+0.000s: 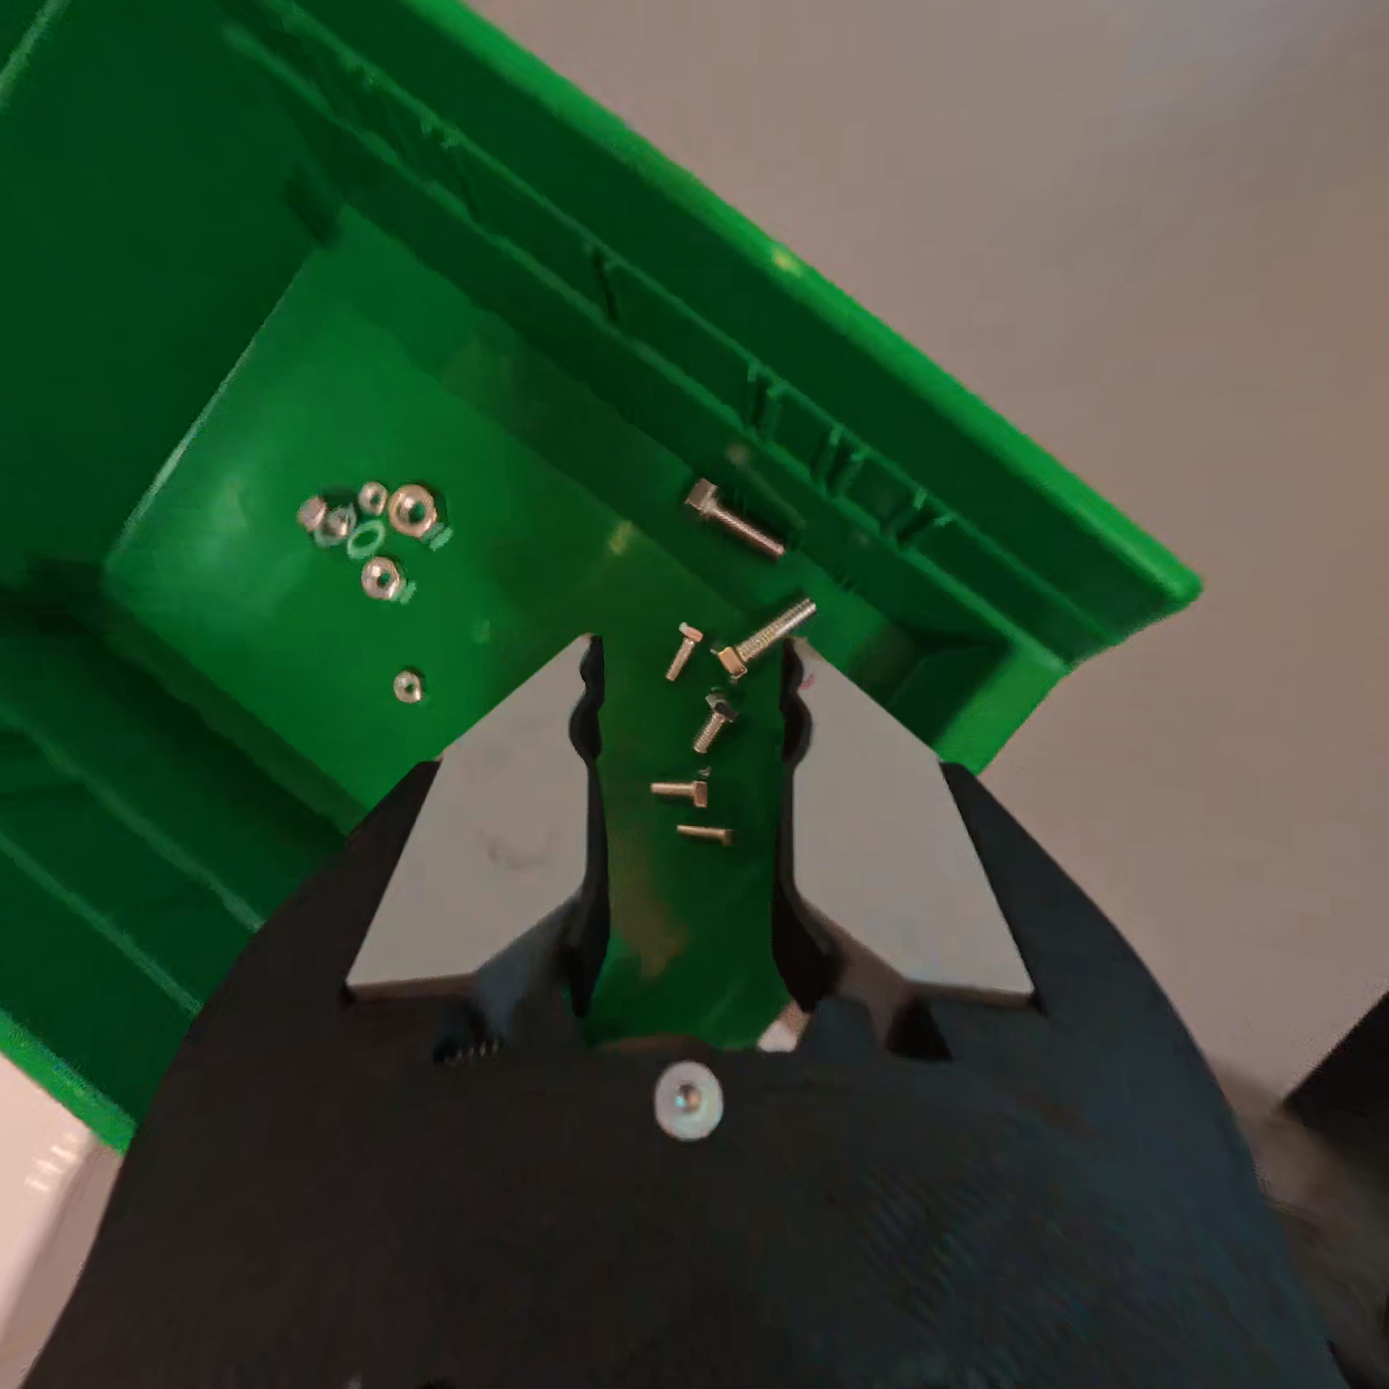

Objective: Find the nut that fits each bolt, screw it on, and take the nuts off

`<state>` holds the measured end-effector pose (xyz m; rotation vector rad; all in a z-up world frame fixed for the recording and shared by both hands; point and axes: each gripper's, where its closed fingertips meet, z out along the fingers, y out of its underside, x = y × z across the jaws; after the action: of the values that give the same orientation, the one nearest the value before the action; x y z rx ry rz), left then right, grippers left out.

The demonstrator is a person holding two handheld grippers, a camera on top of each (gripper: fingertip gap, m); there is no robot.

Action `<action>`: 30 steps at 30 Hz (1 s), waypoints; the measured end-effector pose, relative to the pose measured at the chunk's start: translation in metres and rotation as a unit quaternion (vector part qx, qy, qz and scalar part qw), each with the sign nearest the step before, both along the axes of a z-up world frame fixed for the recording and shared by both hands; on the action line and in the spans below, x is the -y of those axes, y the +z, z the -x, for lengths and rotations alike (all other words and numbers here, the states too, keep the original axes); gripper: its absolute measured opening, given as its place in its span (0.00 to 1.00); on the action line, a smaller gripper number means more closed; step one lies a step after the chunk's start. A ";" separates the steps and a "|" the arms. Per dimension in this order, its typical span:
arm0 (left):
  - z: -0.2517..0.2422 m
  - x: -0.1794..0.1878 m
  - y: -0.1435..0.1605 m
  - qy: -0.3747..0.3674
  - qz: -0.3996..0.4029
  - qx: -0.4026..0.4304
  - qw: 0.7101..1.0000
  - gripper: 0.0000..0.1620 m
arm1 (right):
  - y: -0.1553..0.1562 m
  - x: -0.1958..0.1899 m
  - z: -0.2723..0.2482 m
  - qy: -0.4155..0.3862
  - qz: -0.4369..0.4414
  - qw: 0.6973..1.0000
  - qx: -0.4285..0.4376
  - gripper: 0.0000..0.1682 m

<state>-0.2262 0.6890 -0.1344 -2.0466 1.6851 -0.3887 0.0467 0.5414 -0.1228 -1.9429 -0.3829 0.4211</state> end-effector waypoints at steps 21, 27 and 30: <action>-0.017 0.004 0.000 -0.225 -0.071 -0.005 0.972 0.05 | -0.005 -0.001 -0.001 0.008 0.031 0.999 -0.031 0.28; -0.050 0.030 0.134 -0.122 -0.129 0.341 0.923 0.05 | 0.011 0.013 0.024 0.062 0.004 0.998 -0.031 0.24; -0.096 0.092 0.147 -0.145 -0.093 0.387 0.906 0.04 | 0.030 0.023 0.039 0.093 -0.030 0.995 -0.037 0.19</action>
<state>-0.1301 0.5966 0.0130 -1.2337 1.4227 -0.9510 0.0078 0.5185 -0.0931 -1.8350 -0.5236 0.5947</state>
